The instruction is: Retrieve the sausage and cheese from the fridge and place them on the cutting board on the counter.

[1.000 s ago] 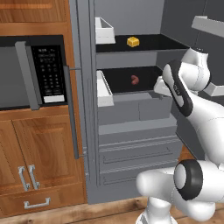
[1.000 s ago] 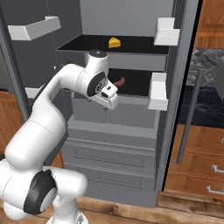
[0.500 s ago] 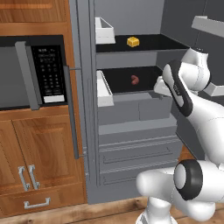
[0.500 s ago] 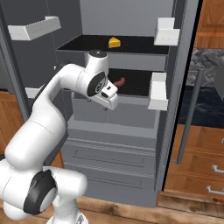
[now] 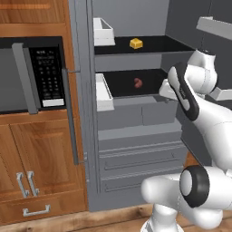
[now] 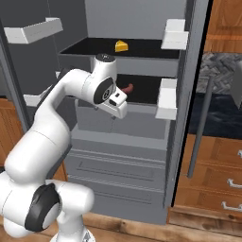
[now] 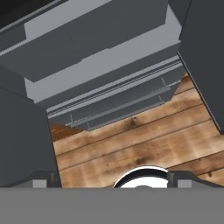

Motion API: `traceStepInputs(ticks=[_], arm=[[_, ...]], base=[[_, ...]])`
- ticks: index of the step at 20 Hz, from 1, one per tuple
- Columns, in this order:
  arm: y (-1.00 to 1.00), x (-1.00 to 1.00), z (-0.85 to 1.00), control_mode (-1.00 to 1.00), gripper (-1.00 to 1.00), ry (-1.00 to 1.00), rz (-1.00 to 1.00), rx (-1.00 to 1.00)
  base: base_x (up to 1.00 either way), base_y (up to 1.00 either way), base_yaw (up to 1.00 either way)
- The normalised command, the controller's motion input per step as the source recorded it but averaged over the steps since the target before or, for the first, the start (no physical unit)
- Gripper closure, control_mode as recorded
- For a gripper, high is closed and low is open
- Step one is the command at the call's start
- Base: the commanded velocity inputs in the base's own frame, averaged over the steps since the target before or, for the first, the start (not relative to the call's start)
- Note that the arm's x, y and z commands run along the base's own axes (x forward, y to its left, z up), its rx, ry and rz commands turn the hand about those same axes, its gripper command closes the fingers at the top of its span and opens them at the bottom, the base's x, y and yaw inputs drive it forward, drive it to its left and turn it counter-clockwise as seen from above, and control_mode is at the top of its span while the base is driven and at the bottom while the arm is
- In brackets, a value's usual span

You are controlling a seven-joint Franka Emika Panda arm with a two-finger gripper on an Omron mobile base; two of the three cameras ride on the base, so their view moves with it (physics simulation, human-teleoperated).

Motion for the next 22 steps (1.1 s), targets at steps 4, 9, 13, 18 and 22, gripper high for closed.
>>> traceStepInputs(ticks=[4, 9, 13, 18, 22], arm=[[0.0, 0.0, 0.0, 1.0, -1.0, 0.0, 0.0, 0.0], [0.0, 0.0, 0.0, 1.0, -1.0, 0.0, 0.0, 0.0], [0.0, 0.0, 0.0, 1.0, -1.0, 0.0, 0.0, 0.0], [0.0, 0.0, 0.0, 1.0, -1.0, 0.0, 0.0, 0.0], [0.0, 0.0, 0.0, 1.0, -1.0, 0.0, 0.0, 0.0]], base=[[0.03, -0.37, 0.03], [0.19, -0.19, 0.01], [0.42, -0.03, 0.0], [0.44, 0.0, 0.0], [0.5, -0.07, 0.0]])
